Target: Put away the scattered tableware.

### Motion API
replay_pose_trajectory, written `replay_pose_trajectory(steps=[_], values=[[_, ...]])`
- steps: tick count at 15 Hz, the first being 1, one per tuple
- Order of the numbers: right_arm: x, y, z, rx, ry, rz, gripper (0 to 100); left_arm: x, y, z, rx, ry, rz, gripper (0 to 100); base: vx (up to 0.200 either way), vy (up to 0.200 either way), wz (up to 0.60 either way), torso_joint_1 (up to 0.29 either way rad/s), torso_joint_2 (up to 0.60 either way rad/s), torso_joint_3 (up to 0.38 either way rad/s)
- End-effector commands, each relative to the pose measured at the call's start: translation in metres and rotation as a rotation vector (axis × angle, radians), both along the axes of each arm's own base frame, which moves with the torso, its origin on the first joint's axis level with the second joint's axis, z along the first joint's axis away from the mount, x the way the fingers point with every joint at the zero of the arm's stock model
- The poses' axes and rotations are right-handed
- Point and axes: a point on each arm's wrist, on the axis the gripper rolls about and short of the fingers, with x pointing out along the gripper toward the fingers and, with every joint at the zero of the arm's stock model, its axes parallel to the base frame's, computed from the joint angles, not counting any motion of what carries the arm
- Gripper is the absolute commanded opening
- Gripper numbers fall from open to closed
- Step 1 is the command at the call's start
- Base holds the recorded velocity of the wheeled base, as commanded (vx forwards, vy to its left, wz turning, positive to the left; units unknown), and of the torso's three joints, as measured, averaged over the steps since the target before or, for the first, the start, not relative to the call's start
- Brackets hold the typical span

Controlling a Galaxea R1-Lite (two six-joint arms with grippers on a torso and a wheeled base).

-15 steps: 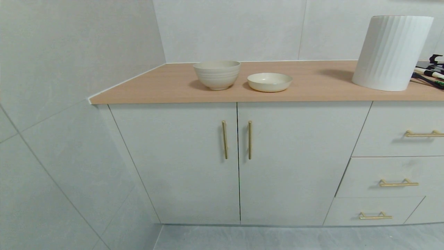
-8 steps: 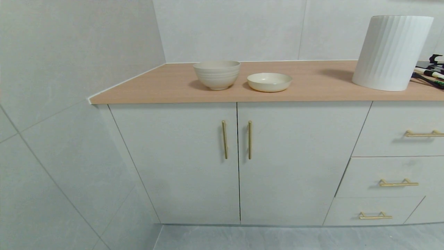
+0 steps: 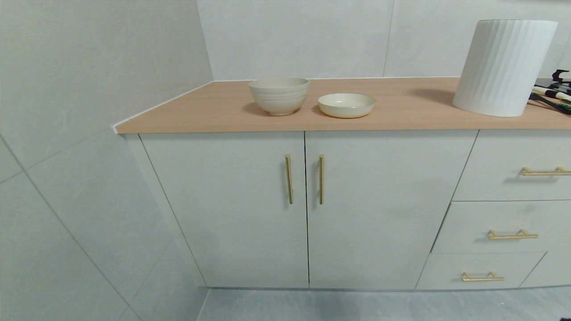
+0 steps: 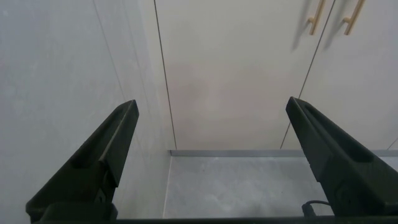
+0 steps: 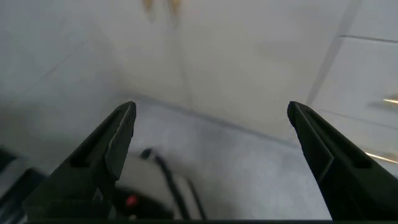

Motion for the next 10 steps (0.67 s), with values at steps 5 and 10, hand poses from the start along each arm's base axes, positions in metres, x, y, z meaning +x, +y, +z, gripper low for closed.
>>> replay_pose_trajectory(steps=[5,10], values=[[0.174,0.097,0.034,0.013,0.147,0.295,100,0.0,0.0,0.0,-0.002,0.0,0.0,100,0.0,0.0,0.0,0.0,0.0,0.0],[0.222,0.149,0.025,0.019,0.196,0.366,100,0.0,0.0,0.0,-0.002,0.0,0.0,100,0.0,0.0,0.0,0.0,0.0,0.0]])
